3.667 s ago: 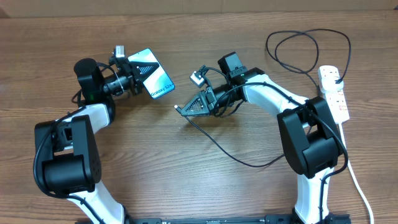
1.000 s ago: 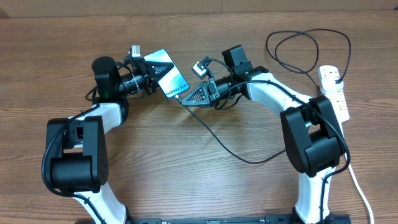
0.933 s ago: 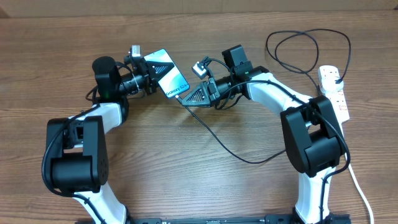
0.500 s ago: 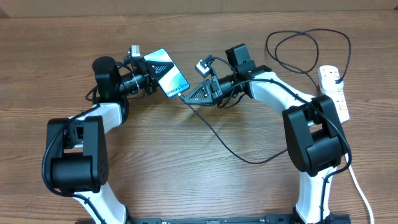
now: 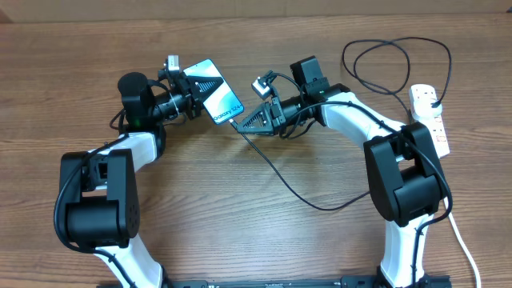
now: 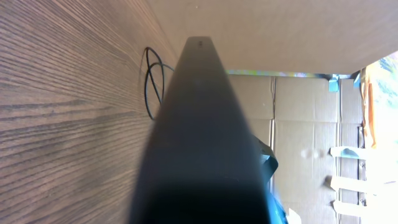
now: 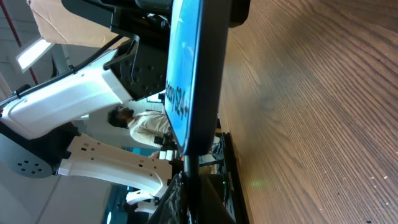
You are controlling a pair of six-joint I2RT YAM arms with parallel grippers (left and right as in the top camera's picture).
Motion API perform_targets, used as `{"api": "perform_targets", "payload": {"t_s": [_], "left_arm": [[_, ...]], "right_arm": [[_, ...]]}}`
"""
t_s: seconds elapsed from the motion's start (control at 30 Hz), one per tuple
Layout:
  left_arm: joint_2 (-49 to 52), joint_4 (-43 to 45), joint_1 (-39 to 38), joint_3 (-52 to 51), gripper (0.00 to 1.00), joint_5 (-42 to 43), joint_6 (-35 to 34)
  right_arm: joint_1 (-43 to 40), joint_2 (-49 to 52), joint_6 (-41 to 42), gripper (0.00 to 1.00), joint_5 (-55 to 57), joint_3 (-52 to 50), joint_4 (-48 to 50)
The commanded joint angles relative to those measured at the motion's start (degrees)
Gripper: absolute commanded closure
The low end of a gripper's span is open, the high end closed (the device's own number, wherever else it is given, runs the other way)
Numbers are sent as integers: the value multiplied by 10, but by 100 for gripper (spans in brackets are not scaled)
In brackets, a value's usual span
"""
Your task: Plug charger to phone and switch on socket
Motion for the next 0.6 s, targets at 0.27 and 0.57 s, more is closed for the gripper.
{"api": "perform_targets", "payload": {"t_s": [0.27, 0.57], "left_arm": [[3, 8, -1, 15, 96, 7, 6], [3, 2, -1, 15, 96, -1, 10]], "right_arm": [[-3, 1, 1, 96, -14, 15, 2], [-3, 1, 1, 96, -16, 15, 2]]}}
